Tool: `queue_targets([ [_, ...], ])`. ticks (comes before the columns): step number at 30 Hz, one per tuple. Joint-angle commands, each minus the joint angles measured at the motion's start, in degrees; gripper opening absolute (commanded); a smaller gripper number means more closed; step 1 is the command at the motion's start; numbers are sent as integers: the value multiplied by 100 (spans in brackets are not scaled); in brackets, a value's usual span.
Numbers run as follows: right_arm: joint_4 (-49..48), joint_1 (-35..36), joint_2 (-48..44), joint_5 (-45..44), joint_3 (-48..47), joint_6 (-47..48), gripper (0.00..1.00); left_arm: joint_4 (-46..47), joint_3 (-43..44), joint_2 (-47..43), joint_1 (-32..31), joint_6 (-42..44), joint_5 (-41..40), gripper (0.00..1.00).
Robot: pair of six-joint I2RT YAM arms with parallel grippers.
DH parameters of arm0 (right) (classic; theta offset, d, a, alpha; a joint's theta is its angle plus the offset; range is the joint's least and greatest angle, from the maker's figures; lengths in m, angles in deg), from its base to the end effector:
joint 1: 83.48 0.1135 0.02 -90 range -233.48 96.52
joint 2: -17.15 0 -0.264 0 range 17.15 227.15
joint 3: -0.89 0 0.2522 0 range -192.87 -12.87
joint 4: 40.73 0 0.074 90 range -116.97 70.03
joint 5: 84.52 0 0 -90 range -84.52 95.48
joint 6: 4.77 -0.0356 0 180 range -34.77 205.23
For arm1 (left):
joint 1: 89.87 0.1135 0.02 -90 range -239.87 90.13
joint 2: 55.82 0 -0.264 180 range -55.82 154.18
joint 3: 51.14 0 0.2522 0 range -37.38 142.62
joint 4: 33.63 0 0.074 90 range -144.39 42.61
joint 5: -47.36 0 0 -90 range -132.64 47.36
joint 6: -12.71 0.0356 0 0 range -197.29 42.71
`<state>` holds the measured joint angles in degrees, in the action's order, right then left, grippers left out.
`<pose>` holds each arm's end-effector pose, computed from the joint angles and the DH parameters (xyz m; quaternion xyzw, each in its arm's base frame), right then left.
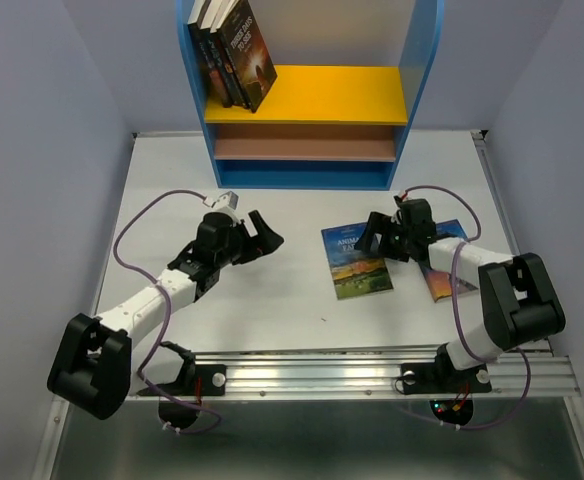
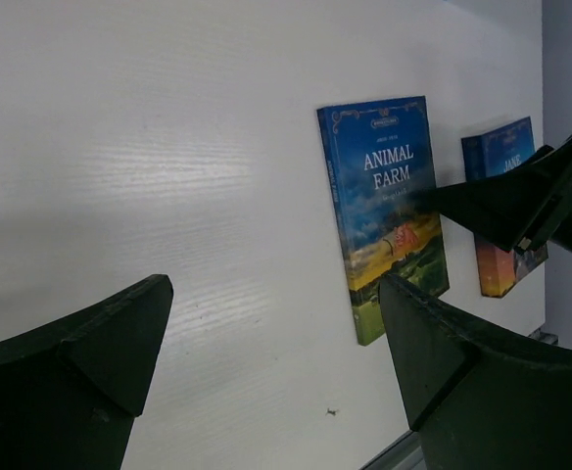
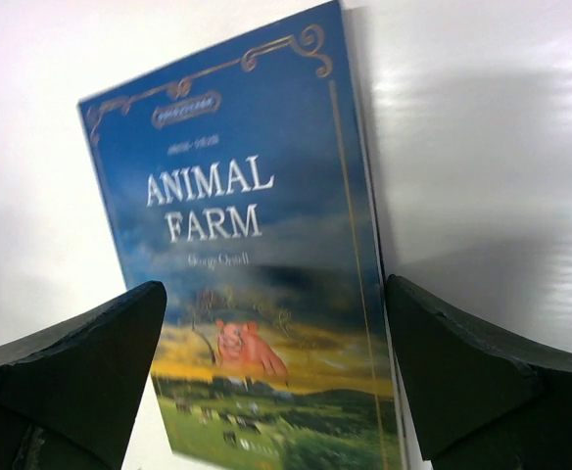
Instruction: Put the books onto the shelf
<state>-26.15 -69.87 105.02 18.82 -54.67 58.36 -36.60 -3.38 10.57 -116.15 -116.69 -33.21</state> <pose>0.2873 0.0780 0.1632 0.0643 0.9225 0.2276 0.3050 0.2258 -0.1180 0.2347 -0.0483 0.8242 -0.3609 0.4338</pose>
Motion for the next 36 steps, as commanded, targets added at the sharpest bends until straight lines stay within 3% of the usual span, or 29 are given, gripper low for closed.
queue_targets([
  [1,191,414,-60,915,330,-677,100,442,-218,146,-166,-279,278,99],
  [10,-214,678,-139,714,515,-996,100,987,-500,778,-676,-692,111,99],
  [21,-205,678,-25,494,322,-978,100,1294,967,2861,-1098,-350,454,99],
  [29,-170,678,72,590,374,-1162,100,1285,1460,3643,-1353,-358,1349,81],
  [35,-451,678,274,958,655,-1416,95,2549,1215,3627,-1362,-866,2551,72],
  [36,-538,678,317,1003,682,-1435,95,3343,1145,3609,-1362,-1025,2703,71],
])
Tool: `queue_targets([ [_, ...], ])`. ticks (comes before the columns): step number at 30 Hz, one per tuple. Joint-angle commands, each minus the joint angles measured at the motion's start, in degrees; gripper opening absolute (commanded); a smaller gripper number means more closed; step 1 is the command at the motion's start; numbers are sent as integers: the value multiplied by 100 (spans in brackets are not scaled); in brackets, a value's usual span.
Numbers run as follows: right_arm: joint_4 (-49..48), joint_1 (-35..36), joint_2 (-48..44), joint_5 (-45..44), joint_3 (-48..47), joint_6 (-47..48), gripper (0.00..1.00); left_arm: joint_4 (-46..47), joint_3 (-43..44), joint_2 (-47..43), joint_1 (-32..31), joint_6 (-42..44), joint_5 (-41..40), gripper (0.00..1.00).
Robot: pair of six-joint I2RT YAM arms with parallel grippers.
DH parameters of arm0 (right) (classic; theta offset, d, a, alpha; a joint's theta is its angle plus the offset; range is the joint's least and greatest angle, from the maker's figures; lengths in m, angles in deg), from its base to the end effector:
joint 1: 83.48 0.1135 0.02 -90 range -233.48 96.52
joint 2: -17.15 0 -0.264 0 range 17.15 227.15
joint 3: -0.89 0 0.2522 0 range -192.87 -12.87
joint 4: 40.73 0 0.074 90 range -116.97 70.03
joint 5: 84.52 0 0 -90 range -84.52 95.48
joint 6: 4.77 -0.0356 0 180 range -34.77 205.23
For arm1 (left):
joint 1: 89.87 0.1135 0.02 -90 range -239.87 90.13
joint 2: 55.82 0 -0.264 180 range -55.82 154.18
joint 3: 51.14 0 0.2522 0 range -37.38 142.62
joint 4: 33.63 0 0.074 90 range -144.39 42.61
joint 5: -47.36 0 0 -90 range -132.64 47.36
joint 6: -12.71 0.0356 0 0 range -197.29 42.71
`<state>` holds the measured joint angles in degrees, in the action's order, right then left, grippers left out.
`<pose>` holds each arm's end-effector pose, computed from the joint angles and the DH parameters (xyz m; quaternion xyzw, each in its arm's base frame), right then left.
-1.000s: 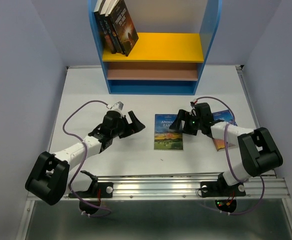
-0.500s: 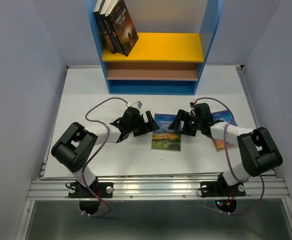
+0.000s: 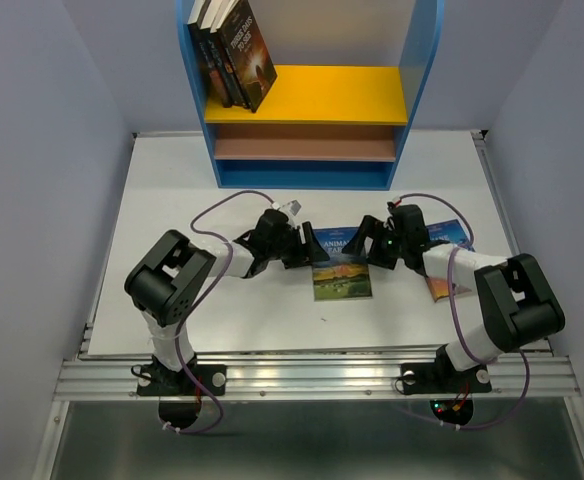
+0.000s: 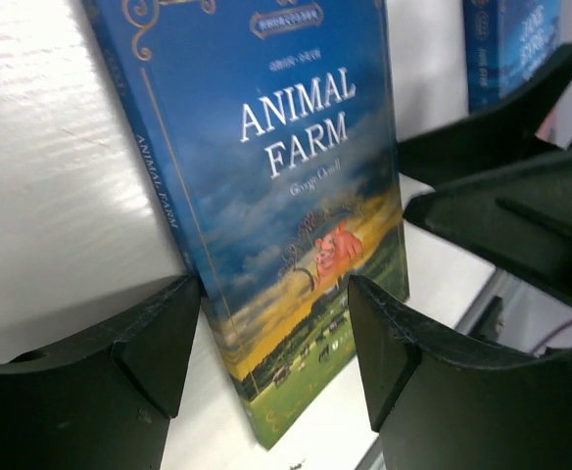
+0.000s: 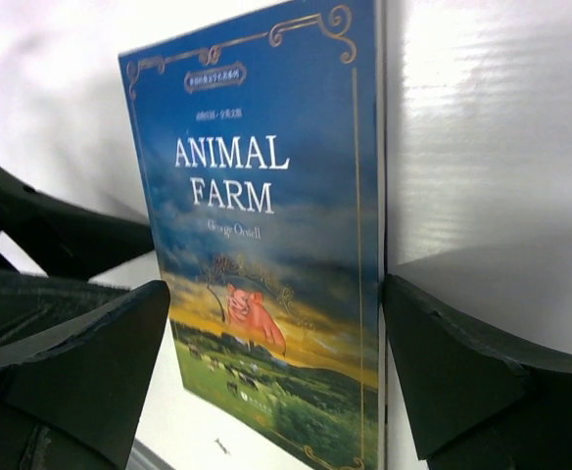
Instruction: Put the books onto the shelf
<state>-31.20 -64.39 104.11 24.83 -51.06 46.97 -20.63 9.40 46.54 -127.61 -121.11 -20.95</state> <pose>0.2695 0.1057 0.1570 0.0874 0.9073 0.3188 0.2598 0.2753 -0.2297 0.1516 0.0508 0.8493 -0.4491 0.2727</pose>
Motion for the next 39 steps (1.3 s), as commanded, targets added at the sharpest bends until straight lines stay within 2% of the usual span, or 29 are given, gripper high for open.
queue_targets([
  [1,-78,130,471,446,321,-348,95,2145,-282,20,-225,-1011,1643,71],
  [2,-165,130,489,533,339,-357,94,2514,-327,72,-217,-1163,1924,71],
  [7,-315,130,436,596,462,-445,93,4192,-512,283,-217,-1866,2111,70],
  [9,-359,130,375,631,497,-472,89,4870,-644,345,-199,-2217,2032,70],
  [11,-359,130,261,675,559,-498,82,5162,-732,398,-199,-2394,1910,68],
  [17,-333,130,-108,1245,647,-420,69,4531,-592,407,-182,-2132,1611,66],
  [22,-280,130,-188,1466,620,-340,72,4426,-557,442,-181,-2053,1452,66],
  [25,-97,130,-109,1361,586,-235,73,3793,-477,337,-181,-1746,1347,64],
  [28,377,130,-179,1124,376,238,79,3110,-591,-110,-146,-1368,1057,66],
  [29,762,130,-223,949,331,553,83,2680,-574,-460,-138,-967,760,68],
  [30,870,130,-241,904,304,661,84,1780,-574,-655,-138,-771,575,70],
  [35,933,130,-294,1193,260,1119,87,-300,-881,-1921,-146,-84,-637,77],
  [37,889,130,-224,1325,190,1198,89,-1185,-908,-2203,-146,21,-824,77],
  [39,871,199,-162,1482,33,1321,92,-1375,-1162,-2256,-146,-13,-712,76],
])
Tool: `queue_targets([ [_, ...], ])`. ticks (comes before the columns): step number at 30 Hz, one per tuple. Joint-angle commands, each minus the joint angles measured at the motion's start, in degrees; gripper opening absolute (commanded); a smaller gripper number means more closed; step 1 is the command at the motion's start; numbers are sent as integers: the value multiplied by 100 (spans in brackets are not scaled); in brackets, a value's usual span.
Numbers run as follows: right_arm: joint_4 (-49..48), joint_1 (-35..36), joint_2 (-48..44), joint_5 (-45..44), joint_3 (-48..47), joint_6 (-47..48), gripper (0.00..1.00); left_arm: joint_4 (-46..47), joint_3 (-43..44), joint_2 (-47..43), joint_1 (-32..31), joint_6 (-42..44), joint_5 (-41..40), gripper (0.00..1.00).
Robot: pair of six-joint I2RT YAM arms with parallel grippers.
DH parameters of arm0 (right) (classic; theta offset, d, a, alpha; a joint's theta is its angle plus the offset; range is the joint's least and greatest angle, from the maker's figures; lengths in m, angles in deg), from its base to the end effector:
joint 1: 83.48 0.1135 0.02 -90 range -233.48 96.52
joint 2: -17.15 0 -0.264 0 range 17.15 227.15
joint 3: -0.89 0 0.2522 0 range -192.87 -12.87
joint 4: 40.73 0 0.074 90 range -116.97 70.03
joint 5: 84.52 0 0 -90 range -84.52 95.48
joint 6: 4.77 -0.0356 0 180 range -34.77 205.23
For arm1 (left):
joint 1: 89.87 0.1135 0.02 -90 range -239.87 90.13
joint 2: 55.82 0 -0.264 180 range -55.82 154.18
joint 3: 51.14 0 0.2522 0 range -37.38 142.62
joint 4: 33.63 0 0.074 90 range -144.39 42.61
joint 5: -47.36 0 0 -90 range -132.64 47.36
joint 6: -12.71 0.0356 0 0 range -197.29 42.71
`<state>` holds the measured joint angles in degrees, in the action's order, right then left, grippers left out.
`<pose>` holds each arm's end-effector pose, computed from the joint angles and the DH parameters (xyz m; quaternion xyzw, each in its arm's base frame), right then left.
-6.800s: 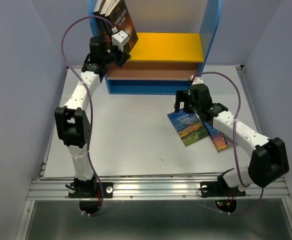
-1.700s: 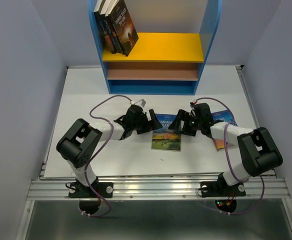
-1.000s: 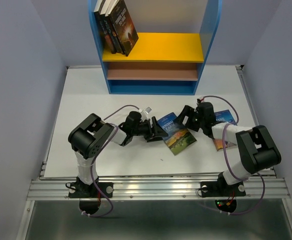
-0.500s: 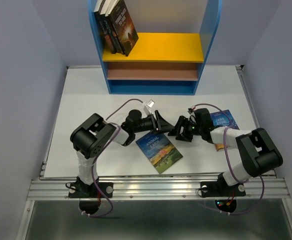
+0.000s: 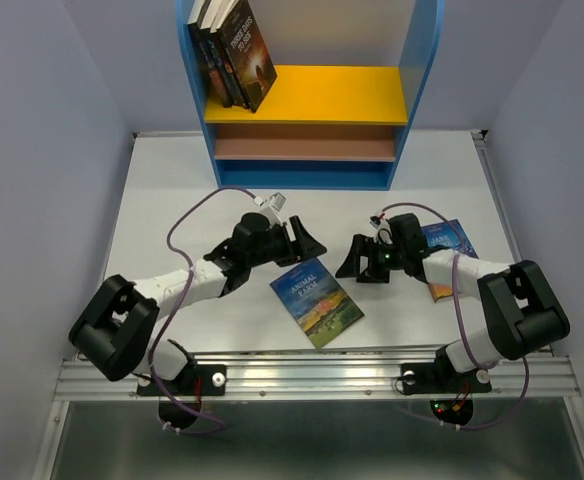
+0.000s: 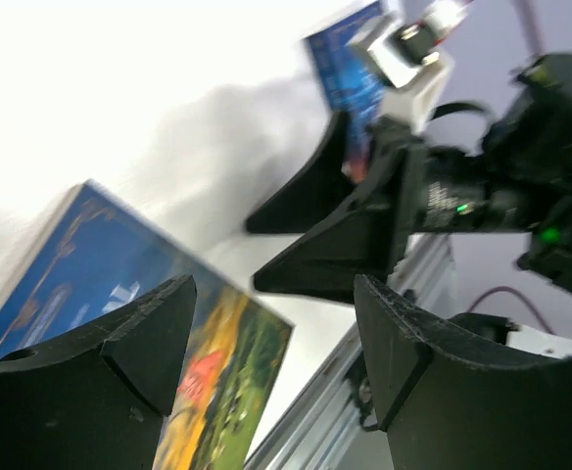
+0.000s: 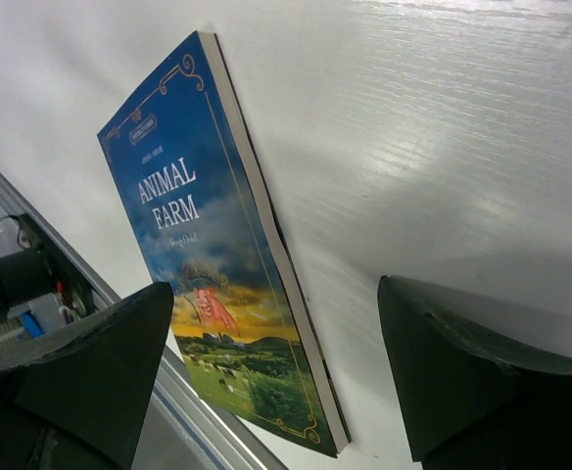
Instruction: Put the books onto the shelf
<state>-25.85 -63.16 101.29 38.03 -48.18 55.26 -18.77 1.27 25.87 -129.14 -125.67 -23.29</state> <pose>0.2432 0.1105 0.1516 -0.0198 0.9068 0.3780 0.1857 0.2294 -0.2028 0.2246 0.0408 0.7847 -0.5141 0.3438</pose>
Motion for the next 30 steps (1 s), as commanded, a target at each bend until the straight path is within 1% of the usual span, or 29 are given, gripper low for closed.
queue_targets([
  [1,336,78,146,233,-318,545,94,-1527,-463,-180,-2,374,-363,74],
  [2,336,130,208,312,-380,624,98,-1518,-664,-171,-20,304,-223,70],
  [3,336,183,243,469,-485,651,100,-1544,-736,-127,-54,259,-213,65],
  [4,336,183,313,514,-520,695,100,-1544,-867,-110,-72,189,-204,56],
  [6,344,306,392,594,-573,747,100,-1544,-947,-13,-107,145,-152,44],
  [7,344,306,436,620,-608,756,100,-1613,-956,31,-142,153,-143,33],
  [9,344,377,594,777,-652,774,100,-1763,-921,188,-160,171,-160,24],
  [10,344,446,647,822,-679,791,100,-1790,-904,242,-169,180,-177,16],
  [13,344,578,779,1024,-775,809,100,-1790,-798,452,-178,241,-178,12],
  [15,344,640,771,1322,-846,792,100,-1825,-675,646,-195,285,-213,10],
  [17,336,692,718,1551,-881,730,100,-1834,-596,778,-195,285,-230,6],
  [19,318,693,552,1789,-934,669,97,-1843,-561,971,-204,277,-222,3],
  [20,318,693,490,1833,-960,582,93,-1869,-535,1024,-204,259,-256,2],
  [23,309,693,191,1912,-1004,414,88,-1860,-525,1130,-204,215,-309,0],
  [24,301,693,130,1912,-1004,379,84,-1852,-526,1138,-196,198,-353,0],
  [25,301,693,25,1895,-1004,265,84,-1843,-526,1130,-195,189,-379,0],
  [28,169,693,-73,1965,-952,46,73,-1816,-578,1104,-204,84,-476,0],
  [30,73,693,-82,2052,-925,-17,65,-1755,-604,1069,-195,31,-477,0],
])
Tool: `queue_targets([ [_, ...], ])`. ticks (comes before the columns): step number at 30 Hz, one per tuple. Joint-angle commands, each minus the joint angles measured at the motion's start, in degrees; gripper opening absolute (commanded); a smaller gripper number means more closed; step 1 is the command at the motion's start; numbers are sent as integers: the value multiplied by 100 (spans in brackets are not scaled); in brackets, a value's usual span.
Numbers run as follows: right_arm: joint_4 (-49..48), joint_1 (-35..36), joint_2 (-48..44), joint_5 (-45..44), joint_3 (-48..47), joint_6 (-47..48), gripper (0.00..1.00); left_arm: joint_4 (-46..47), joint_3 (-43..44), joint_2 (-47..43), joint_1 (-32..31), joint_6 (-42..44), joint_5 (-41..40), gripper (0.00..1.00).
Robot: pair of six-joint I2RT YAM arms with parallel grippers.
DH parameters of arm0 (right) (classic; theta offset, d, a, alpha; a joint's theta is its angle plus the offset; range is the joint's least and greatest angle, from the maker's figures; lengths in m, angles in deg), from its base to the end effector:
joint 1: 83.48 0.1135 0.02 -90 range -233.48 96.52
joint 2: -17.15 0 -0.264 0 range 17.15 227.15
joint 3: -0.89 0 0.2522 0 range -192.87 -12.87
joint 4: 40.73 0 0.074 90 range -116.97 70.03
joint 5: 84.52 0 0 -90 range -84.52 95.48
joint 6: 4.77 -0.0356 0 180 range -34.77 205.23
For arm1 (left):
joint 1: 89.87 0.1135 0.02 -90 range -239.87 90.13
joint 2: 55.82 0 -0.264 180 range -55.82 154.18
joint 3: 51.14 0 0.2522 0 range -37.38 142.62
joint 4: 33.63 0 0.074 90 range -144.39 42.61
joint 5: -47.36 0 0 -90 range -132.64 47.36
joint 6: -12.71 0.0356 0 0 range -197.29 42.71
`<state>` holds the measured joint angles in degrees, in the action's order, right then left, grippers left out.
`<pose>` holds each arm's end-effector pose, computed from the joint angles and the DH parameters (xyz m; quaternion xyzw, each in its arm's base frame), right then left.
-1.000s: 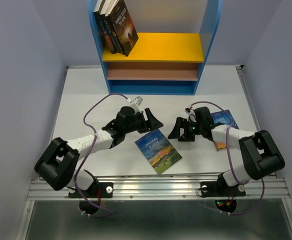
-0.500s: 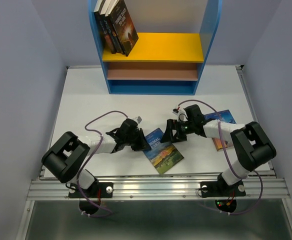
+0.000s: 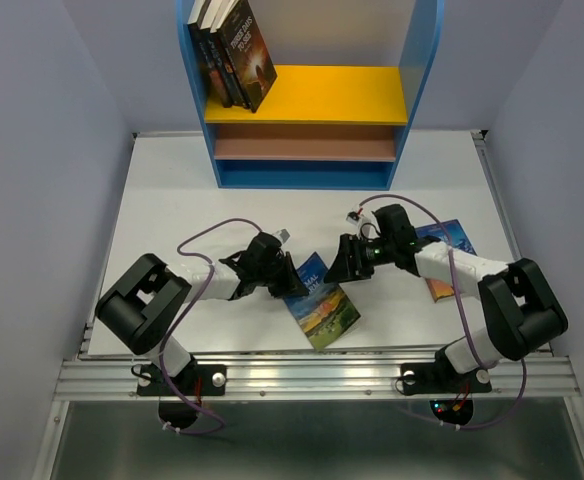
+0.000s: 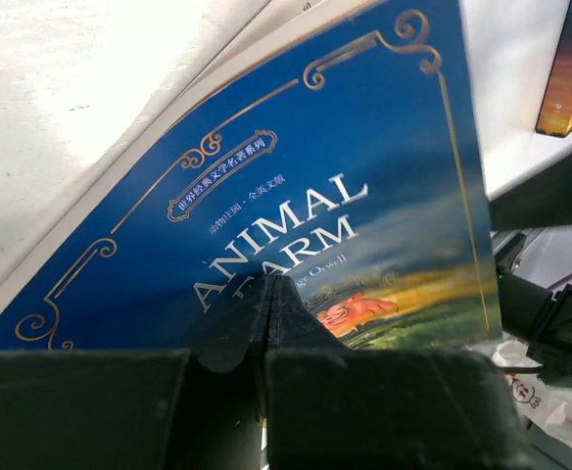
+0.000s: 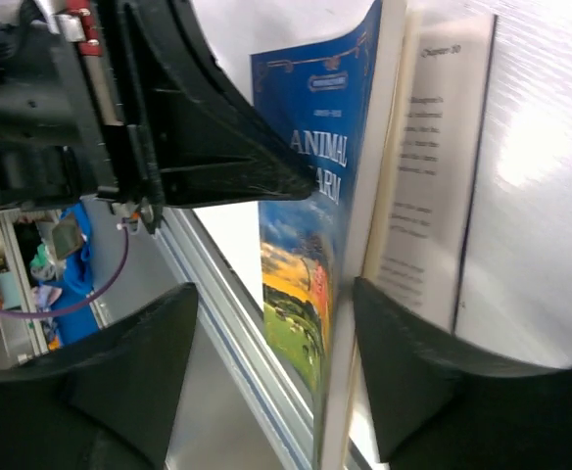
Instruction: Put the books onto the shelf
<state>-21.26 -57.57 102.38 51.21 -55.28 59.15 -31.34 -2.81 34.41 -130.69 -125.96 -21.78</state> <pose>0.2443 0.1470 0.1800 -0.1363 0.8619 0.4696 0.1340 0.2122 -0.2001 0.1407 0.0160 0.8931 -0.4111 0.1820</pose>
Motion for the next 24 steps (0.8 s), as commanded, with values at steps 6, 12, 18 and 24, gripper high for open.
queue_targets([
  [6,-756,133,168,1051,-57,-626,50,-375,-231,65,-49,6,-715,0],
  [12,-169,133,582,534,-188,-301,44,-340,-240,-50,-49,-38,-803,0],
  [18,263,133,837,155,-303,-2,38,-287,-266,-129,-49,-99,-864,0],
  [24,141,186,1100,155,-382,-28,28,-112,-336,-199,-58,-196,-856,0],
])
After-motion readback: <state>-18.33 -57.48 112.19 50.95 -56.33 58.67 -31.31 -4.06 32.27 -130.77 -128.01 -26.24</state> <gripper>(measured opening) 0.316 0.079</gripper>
